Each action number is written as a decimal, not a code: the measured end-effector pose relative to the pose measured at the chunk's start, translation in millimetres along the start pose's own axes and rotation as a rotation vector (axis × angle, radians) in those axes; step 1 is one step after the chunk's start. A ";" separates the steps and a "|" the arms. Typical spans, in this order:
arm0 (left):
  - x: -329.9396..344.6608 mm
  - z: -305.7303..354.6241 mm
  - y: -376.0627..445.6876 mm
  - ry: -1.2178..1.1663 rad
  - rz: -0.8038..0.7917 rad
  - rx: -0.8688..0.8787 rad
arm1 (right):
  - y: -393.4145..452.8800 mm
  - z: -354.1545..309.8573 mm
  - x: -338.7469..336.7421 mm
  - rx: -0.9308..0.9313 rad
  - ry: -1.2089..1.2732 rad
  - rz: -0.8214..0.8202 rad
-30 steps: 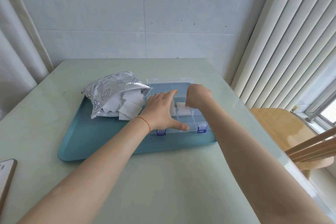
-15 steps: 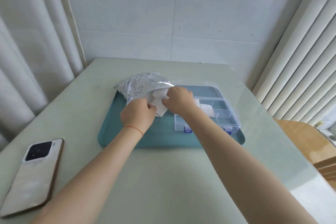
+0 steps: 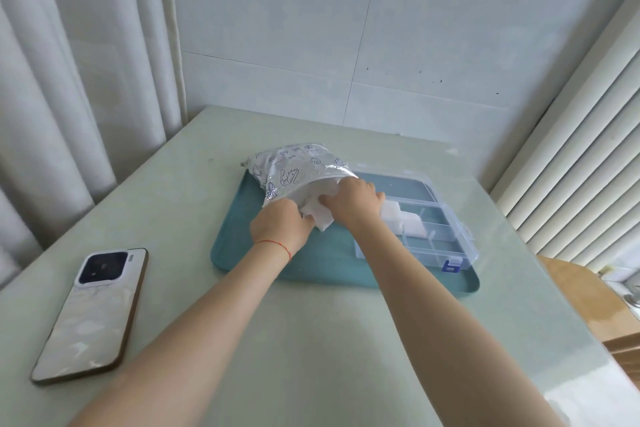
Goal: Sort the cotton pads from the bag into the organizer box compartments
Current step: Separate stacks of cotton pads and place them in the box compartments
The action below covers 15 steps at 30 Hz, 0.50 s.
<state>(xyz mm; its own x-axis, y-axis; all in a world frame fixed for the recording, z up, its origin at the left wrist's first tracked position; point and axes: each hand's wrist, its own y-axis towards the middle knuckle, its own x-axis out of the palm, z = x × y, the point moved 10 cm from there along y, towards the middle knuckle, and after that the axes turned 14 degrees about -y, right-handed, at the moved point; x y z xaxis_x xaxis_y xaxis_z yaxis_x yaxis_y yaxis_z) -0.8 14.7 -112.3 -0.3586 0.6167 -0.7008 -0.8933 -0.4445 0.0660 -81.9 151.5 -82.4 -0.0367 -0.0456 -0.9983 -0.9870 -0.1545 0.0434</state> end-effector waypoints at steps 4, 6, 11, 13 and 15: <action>6.0 -5.4 1.7 -0.071 -0.026 -0.015 | -4.4 9.9 -0.4 -0.020 0.163 -0.058; 8.3 -7.2 2.2 -0.099 -0.046 -0.030 | -4.2 12.9 0.6 -0.045 0.189 -0.092; 17.8 -7.8 -0.4 -0.275 -0.124 -0.093 | -8.5 16.6 -4.5 -0.081 0.264 -0.113; 21.7 -8.6 -2.1 -0.385 -0.159 -0.129 | -13.5 17.6 -7.8 -0.090 0.299 -0.102; 23.4 -8.7 -3.1 -0.469 -0.186 -0.154 | -17.6 19.1 -9.3 -0.096 0.321 -0.081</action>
<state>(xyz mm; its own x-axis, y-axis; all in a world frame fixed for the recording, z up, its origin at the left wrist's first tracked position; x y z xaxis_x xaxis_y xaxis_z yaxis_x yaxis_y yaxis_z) -4.0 24.8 -135.1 -0.3118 0.9033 -0.2947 -0.9160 -0.3681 -0.1592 -67.2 173.5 -74.6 0.1069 -0.3355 -0.9359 -0.9649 -0.2620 -0.0162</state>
